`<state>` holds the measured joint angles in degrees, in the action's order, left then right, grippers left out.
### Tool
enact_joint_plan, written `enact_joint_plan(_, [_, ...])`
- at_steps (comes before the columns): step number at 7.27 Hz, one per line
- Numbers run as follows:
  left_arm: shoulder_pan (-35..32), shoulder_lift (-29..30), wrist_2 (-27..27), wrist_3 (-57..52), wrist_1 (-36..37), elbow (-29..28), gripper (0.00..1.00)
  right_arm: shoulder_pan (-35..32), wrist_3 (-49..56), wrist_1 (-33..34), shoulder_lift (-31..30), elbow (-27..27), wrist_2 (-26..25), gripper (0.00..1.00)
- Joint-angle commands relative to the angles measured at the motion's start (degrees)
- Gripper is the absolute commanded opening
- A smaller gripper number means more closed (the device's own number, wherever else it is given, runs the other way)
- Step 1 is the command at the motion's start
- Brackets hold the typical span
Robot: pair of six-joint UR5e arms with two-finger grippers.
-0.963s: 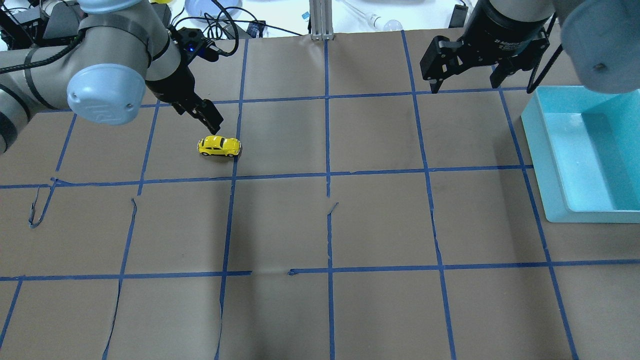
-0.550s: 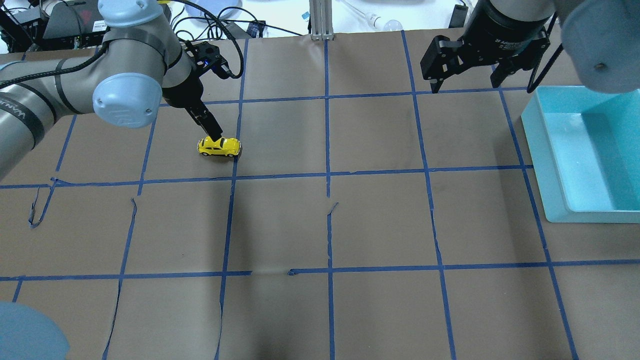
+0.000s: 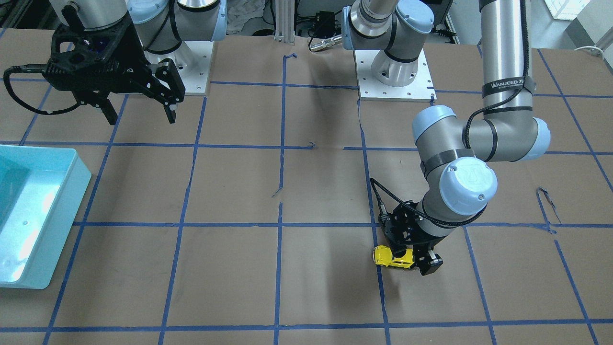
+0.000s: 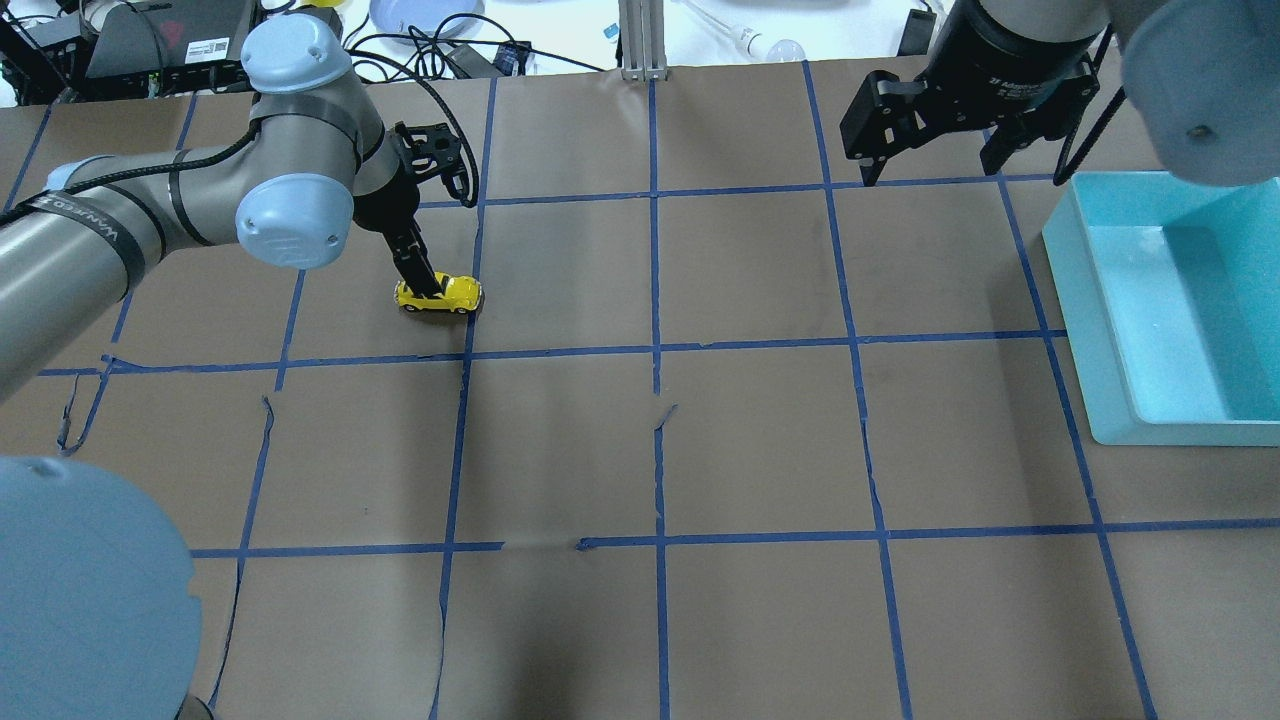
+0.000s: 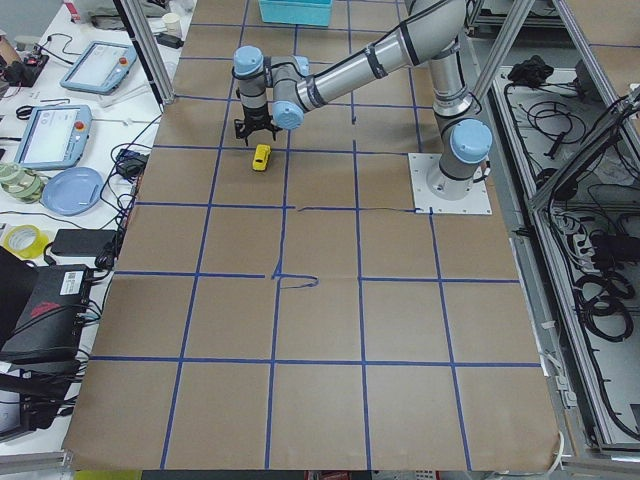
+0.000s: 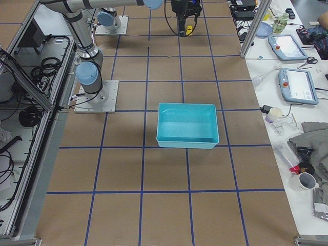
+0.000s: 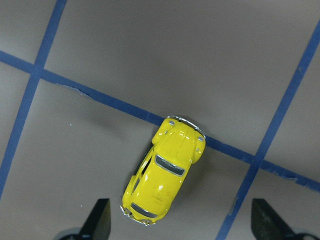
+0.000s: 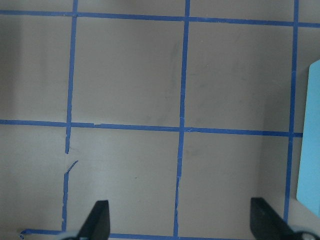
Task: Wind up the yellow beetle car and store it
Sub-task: 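Lower the left gripper down onto the yellow toy car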
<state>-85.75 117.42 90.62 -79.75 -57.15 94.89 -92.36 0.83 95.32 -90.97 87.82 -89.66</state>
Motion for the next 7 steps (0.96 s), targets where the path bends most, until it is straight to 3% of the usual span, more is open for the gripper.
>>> enact_joint_plan(1, [2.2, 1.4, -0.4, -4.4, 2.6, 1.4, 0.96, 0.0, 0.0, 0.0, 0.0, 0.1, -0.1, 1.00])
enact_joint_plan(7, [-1.6, 2.6, -0.6, -16.7, 6.0, 2.2, 0.95, -0.3, -0.2, -0.1, -0.1, 0.2, 0.1, 1.00])
